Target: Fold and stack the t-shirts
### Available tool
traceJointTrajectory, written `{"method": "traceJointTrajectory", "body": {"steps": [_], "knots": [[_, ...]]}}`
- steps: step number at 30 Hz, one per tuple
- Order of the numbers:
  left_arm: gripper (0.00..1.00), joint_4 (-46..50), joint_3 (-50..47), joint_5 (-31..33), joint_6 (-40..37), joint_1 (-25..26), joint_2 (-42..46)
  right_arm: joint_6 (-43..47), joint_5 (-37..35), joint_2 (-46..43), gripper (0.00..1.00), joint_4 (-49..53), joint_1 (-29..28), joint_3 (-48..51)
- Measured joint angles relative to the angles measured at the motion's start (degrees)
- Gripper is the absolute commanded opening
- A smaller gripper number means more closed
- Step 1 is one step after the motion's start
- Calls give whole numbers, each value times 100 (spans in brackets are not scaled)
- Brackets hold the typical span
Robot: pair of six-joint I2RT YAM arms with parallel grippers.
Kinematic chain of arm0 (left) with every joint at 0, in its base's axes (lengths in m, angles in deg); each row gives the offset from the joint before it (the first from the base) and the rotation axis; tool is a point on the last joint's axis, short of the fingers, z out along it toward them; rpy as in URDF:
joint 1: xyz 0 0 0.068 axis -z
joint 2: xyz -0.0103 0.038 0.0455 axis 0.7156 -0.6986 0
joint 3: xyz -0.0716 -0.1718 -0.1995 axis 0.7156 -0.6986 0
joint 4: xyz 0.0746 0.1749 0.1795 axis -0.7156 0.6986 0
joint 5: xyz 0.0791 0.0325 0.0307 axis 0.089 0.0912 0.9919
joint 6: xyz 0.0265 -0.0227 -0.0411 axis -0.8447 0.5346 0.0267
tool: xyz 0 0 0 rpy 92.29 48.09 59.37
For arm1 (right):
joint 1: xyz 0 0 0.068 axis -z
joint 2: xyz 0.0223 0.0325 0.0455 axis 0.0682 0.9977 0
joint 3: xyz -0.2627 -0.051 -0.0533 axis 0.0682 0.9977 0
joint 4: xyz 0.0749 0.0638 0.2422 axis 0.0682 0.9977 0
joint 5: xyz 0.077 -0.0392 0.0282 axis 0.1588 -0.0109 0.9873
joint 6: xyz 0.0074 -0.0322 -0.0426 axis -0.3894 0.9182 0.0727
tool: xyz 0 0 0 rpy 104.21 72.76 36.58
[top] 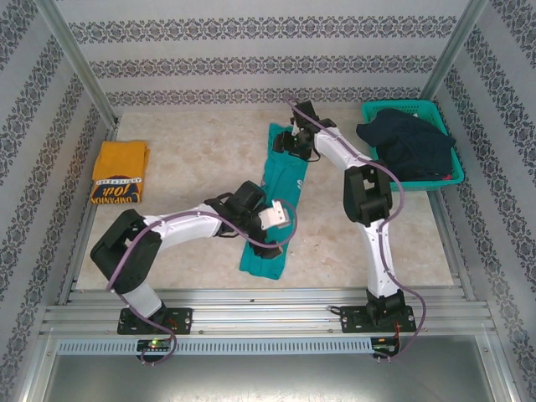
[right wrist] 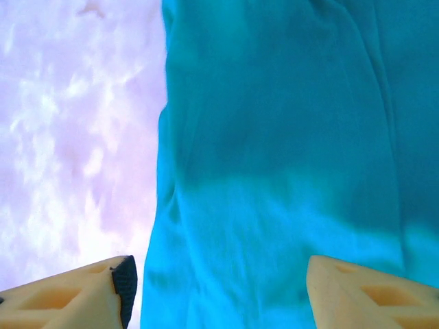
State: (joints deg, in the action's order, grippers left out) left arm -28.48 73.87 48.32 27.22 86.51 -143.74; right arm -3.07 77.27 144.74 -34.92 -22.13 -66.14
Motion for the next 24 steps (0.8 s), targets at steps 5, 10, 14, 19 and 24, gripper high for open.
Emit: {"method": "traceJointTrajectory", "body": {"steps": [5,10,14,19,24], "knots": [[100,-949,-365,-66,1163,-658,643,481,109,-1740,76,-623,-22,1910],[100,-1823,-1255,-66,2339,-1499,1344,1200,107,-3265,75,-1043,-267,3497],[100,-2011,-1639,164,3178,-2111,1665,1893,52,-4063,73,-1060,-933,4439],[100,-1937,-1648,643,3987,-2651,1902,2918,105,-4658,70,-1036,-2155,5182],[100,-1770,-1648,774,4350,-2782,2004,3644,160,-4697,69,-994,-3335,5453]]}}
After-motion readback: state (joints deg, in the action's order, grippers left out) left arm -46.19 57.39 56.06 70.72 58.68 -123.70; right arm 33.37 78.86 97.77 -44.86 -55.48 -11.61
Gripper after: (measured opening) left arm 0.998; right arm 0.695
